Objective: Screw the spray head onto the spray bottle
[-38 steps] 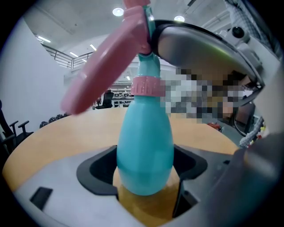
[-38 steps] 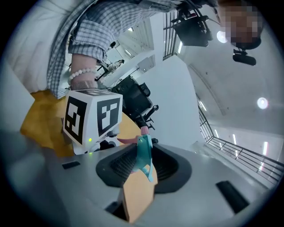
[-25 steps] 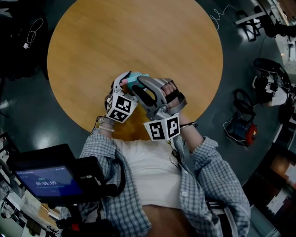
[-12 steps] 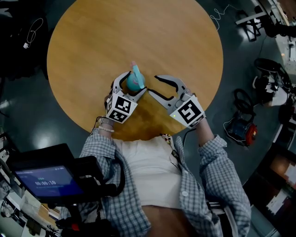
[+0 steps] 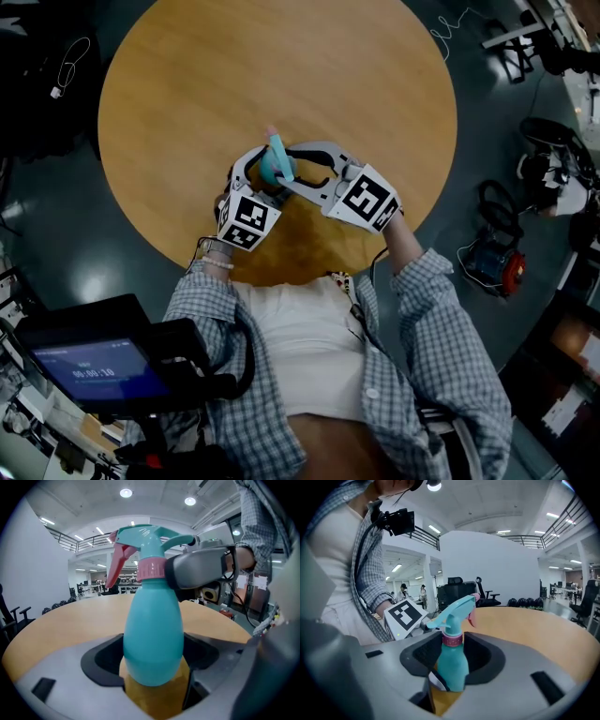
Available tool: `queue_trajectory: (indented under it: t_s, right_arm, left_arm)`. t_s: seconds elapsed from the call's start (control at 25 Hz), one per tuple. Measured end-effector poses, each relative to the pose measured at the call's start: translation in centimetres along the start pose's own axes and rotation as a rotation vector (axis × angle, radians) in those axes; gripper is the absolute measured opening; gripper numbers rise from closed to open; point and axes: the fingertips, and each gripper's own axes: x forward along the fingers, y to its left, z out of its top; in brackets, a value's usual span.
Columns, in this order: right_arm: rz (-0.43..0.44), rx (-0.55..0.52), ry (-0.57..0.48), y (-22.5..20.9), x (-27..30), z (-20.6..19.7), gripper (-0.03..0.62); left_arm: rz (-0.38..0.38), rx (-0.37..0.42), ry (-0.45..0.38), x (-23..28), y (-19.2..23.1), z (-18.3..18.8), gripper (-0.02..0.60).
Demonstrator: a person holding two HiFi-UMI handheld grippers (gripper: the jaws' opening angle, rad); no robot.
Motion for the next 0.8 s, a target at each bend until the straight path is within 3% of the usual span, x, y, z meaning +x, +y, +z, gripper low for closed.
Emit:
queue_trajectory:
  t_s: [0.04,0.12,0.2,0.44,0.56,0.64,0.8]
  right_arm:
    - [0.004,0.002,-0.004,0.0,0.1,0.1,0.127]
    - [-0.02,0.006,-0.015,0.1,-0.1,0.3,0.126]
    - [-0.097,0.01,-0.035,0.2,-0.3,0.3,0.126]
    - [-0.519,0.082,-0.08,0.1,-0.8,0.2,0.124]
    - [-0.665,0.127,-0.064,0.1,-1.0,0.1,0.124]
    - [-0.689,0.126,-0.055,0.1,-1.0,0.3,0.124]
    - [-0.64,0.11,-0.055,0.6,-1.2,0.4,0.124]
  left_arm:
    - [0.0,0.0,0.0,0.0,0.0,0.0,0.394]
    - [0.001,0.001,0.001,0.0,-0.1,0.0,0.394]
    - [0.002,0.003,0.001,-0.1,-0.3,0.1,0.394]
    - [0.016,-0.001,-0.005,-0.1,-0.5,0.2,0.394]
    - [0.019,0.006,-0.005,-0.1,-0.7,0.3,0.394]
    - [0.02,0.011,-0.006,0.0,-0.7,0.3,0.394]
    - [0.018,0.01,-0.005,0.0,-0.7,0.2,0.394]
